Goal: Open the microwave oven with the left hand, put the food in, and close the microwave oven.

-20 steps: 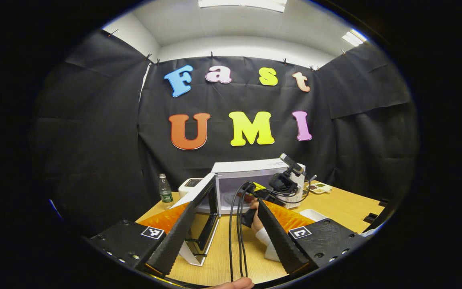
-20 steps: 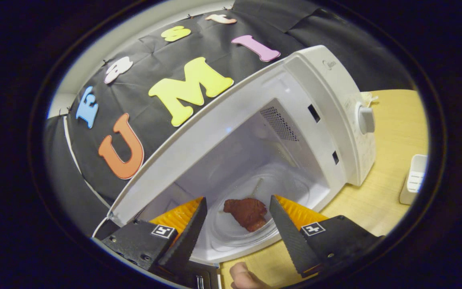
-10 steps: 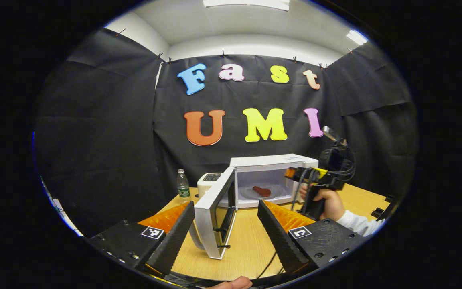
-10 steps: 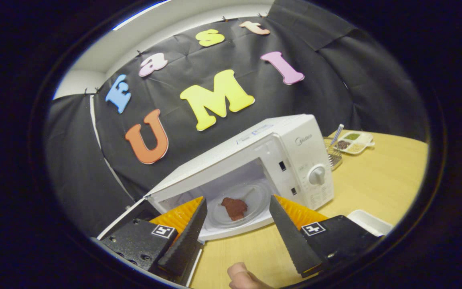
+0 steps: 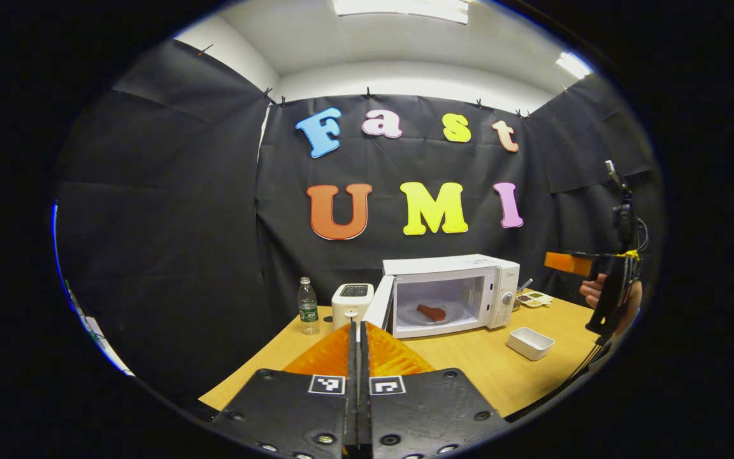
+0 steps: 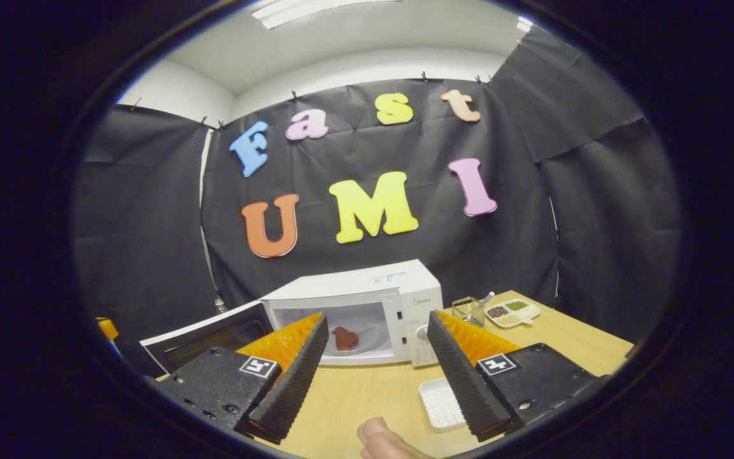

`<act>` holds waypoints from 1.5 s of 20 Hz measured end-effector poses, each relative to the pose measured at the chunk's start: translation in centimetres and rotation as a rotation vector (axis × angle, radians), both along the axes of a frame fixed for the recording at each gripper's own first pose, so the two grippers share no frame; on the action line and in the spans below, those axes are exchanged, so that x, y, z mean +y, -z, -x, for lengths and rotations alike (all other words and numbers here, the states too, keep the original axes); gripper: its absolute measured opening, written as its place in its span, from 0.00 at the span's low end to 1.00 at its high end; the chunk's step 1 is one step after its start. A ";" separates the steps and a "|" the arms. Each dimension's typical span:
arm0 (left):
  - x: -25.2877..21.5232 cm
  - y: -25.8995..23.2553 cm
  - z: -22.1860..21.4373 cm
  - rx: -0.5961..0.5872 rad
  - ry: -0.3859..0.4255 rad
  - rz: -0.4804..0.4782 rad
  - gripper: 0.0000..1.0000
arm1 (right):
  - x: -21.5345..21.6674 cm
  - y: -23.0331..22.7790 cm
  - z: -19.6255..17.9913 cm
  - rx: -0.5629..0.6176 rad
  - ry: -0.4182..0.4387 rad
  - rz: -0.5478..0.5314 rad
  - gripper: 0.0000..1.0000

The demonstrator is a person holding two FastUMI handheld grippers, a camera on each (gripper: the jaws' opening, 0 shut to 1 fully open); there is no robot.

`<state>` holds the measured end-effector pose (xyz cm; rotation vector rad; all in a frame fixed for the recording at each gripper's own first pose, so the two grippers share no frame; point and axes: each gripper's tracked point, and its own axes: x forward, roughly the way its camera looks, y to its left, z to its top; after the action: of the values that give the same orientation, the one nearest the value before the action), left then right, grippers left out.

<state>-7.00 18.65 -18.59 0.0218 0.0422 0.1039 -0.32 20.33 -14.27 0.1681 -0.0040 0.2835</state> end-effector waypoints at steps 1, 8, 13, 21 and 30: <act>0.3 0.6 -0.1 0.016 -0.003 0.012 0.00 | -1.0 -0.6 0.9 -0.011 -0.003 0.014 0.99; 3.6 3.6 -2.4 0.012 -0.047 0.092 0.00 | -6.4 -2.9 5.1 -0.086 0.025 0.048 0.99; 6.4 8.2 -6.5 0.073 -0.060 0.060 0.00 | -8.0 -3.4 7.0 -0.106 -0.024 0.012 0.99; 5.1 13.5 -9.0 0.142 0.038 0.110 0.00 | -12.8 -4.6 8.5 -0.166 0.054 0.017 0.99; -2.7 12.8 -10.0 0.113 0.173 0.114 0.00 | -14.0 -3.9 8.1 -0.127 0.056 0.013 1.00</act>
<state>3.03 15.97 -31.42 -0.0829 0.1589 -0.0734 -8.38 6.36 -10.37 0.1370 -0.1327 0.2378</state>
